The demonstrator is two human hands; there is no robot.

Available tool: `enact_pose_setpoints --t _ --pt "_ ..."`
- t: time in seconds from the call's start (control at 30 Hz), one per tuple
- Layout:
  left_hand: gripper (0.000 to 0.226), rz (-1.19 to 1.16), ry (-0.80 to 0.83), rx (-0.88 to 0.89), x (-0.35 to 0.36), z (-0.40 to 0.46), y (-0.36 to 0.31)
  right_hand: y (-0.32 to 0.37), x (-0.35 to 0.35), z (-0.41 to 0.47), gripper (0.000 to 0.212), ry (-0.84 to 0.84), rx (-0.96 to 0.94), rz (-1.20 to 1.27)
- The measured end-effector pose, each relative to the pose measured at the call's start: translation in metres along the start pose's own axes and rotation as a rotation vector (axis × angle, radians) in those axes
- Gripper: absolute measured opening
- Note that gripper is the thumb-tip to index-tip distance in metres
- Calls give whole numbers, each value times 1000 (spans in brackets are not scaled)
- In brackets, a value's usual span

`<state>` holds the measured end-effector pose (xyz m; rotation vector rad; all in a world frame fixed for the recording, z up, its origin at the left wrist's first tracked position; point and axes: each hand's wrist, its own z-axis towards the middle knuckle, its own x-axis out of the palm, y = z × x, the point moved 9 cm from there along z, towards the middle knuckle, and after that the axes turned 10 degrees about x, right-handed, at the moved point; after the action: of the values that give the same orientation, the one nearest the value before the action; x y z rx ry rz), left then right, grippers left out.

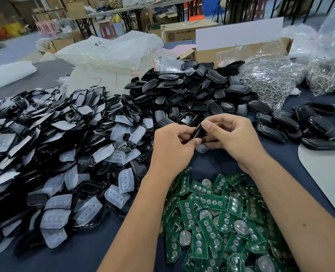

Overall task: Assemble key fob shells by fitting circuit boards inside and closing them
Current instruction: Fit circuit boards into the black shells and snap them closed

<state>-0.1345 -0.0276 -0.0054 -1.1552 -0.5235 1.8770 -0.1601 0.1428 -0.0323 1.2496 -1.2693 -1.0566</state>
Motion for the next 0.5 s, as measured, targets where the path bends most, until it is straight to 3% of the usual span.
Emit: enact_pose_setpoints --t 0.07,0.2,0.33,0.5 --pt "23 -19 14 -26 0 0 2 3 1 1 19 73 -20 -30" --pt "24 -61 40 -23 2 -2 0 3 6 1 23 163 -60 -85" --pt "20 -102 92 -38 6 -3 -2 2 4 3 15 157 -71 -83" --pt "19 -179 40 -51 1 -3 -1 1 3 5 13 152 -64 -2"
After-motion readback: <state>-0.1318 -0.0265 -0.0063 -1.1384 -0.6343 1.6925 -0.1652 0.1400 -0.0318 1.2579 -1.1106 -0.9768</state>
